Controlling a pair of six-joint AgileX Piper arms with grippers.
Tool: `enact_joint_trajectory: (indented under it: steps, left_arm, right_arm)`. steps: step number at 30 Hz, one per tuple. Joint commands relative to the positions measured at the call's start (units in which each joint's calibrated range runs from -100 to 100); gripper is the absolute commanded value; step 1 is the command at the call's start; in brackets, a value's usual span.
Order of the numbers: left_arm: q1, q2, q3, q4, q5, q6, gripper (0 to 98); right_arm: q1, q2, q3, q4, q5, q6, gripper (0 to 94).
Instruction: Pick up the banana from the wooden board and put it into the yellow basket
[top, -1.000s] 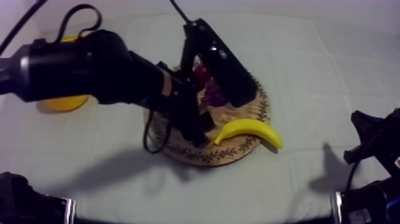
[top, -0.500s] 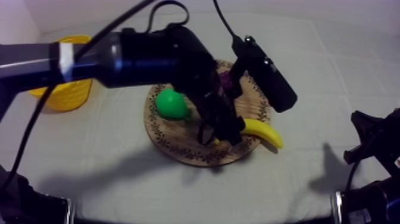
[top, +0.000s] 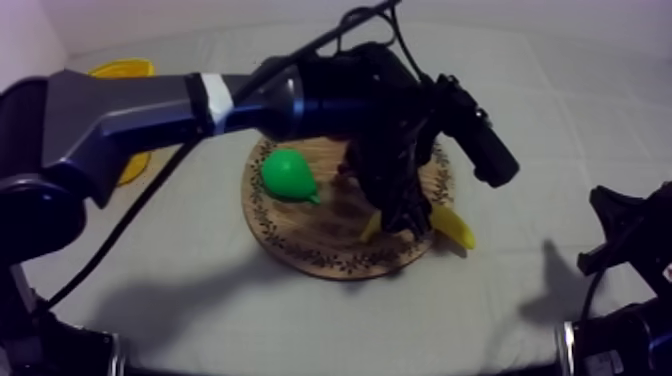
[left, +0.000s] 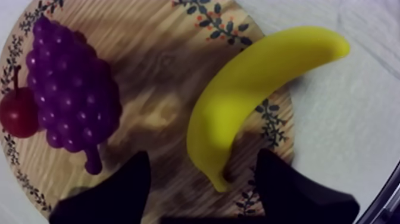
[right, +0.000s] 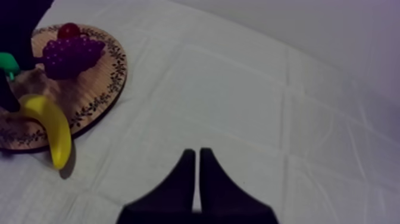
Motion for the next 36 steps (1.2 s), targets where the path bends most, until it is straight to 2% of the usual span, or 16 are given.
enact_joint_trajectory:
  steps: [1,8,14,21,28,36]
  left_arm:
    - [0.16,1.52,-3.09,-0.33,2.59,0.28,65.1]
    - [0.62,7.45,-12.85,-0.75,11.63,1.36,63.8]
    - [0.81,11.17,-18.31,-1.04,16.40,1.44,60.0]
    - [1.39,13.76,-21.00,-2.78,17.74,2.54,46.6]
    - [2.00,14.83,-21.28,-4.66,17.85,5.57,28.0]
    - [2.20,12.38,-20.33,-6.05,17.86,7.20,21.6]
  right_arm:
    - [-0.03,-0.04,-0.03,-0.03,-0.04,0.01,0.5]
    - [-0.03,-0.04,-0.03,-0.03,-0.04,0.01,0.5]
    - [-0.03,-0.04,-0.03,-0.03,-0.04,0.01,0.5]
    - [-0.03,-0.04,-0.03,-0.03,-0.04,0.00,0.5]
    - [-0.03,-0.04,-0.03,-0.03,-0.04,0.01,0.5]
    - [-0.03,-0.04,-0.03,-0.03,-0.04,-0.03,0.5]
